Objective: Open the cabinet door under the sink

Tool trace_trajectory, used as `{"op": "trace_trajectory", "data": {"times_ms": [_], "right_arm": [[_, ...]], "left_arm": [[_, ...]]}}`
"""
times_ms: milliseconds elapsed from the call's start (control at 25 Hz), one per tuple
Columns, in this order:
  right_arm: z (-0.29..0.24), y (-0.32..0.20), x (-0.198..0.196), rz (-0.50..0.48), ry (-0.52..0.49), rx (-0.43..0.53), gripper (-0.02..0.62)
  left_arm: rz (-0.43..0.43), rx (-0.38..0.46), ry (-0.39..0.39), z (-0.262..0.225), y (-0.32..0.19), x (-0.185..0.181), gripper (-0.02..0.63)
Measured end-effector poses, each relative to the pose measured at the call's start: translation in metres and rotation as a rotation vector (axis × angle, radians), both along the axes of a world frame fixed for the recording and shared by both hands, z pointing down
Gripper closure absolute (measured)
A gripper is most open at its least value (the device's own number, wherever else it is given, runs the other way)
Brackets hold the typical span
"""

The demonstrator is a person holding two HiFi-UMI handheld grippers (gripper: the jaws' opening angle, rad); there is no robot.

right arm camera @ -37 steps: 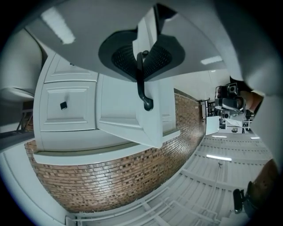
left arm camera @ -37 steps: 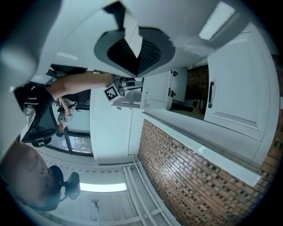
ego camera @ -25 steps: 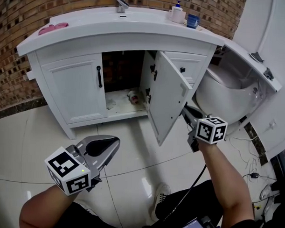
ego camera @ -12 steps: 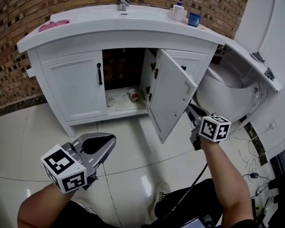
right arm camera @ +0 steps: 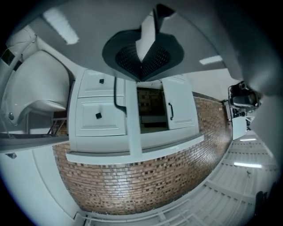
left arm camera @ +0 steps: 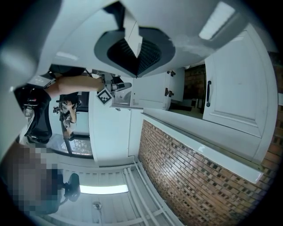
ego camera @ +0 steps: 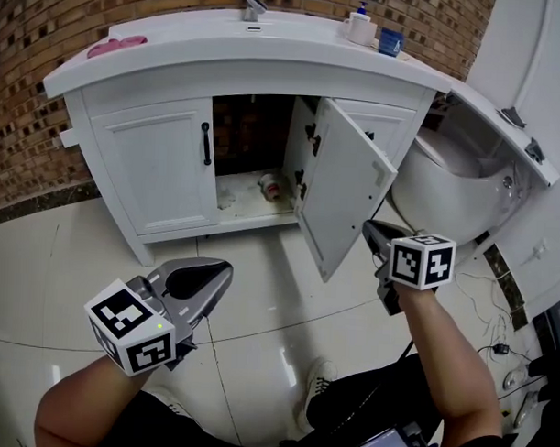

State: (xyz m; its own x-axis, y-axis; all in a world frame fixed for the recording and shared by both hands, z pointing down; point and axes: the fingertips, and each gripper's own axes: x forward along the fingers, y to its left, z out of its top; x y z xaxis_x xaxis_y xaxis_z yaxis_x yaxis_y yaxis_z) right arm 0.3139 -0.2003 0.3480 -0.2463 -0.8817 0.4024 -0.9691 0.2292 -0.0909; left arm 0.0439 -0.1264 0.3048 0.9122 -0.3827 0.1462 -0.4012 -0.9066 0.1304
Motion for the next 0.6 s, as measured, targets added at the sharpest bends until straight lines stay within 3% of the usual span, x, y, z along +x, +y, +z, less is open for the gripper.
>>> {"op": "trace_trajectory", "data": {"times_ms": [400,600], "right_arm": [[-0.033,0.014,-0.104,-0.261,-0.143,0.073,0.588],[-0.041,0.028,-0.157,-0.41,-0.093,0.098,0.588]], "left_arm": [[-0.103,0.008,0.007,-0.002,-0.005,-0.042,0.6],[-0.154,0.008,-0.001,-0.002,-0.004,-0.07,0.6]]}}
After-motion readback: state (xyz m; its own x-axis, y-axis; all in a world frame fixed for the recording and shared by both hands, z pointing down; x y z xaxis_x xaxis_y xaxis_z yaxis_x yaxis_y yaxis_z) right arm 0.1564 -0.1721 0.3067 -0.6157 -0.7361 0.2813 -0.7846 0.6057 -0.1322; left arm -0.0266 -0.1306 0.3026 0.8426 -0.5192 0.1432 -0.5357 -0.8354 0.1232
